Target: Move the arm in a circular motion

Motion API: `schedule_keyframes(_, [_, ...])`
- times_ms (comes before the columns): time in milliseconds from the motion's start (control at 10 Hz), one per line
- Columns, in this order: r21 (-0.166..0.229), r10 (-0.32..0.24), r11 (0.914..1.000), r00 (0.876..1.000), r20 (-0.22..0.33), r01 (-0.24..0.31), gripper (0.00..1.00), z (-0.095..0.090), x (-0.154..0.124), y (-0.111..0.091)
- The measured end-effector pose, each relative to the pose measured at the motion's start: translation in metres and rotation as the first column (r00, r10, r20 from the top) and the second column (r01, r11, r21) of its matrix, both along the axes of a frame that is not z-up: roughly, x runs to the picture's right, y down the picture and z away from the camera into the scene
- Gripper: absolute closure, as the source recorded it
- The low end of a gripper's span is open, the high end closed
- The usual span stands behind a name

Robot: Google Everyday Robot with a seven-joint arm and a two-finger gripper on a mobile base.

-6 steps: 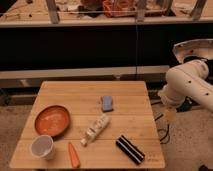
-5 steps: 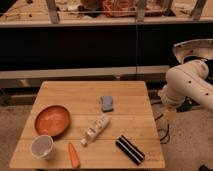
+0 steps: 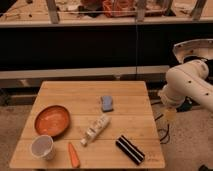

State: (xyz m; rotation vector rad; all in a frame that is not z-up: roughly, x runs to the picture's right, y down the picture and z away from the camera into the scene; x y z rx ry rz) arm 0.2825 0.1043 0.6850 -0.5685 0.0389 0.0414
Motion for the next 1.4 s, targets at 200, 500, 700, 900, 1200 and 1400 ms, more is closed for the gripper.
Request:
schedule_keyframes(200, [0.0, 0.0, 1.0, 1.0, 0.0, 0.0, 0.2, 0.0, 0.0, 0.0])
schedule_keyframes(500, [0.0, 0.0, 1.0, 1.0, 0.0, 0.0, 0.2, 0.0, 0.0, 0.0])
schedule_keyframes(700, [0.0, 0.0, 1.0, 1.0, 0.0, 0.0, 0.2, 0.0, 0.0, 0.0])
schedule_keyframes(900, [0.002, -0.012, 0.9999, 1.0, 0.004, 0.012, 0.2, -0.003, -0.005, 0.003])
schedule_keyframes(1200, [0.012, -0.046, 0.9989, 0.999, 0.015, 0.046, 0.2, -0.015, -0.036, 0.014])
schedule_keyframes(1400, [0.017, -0.077, 0.9969, 0.997, 0.029, 0.077, 0.2, -0.023, -0.052, 0.02])
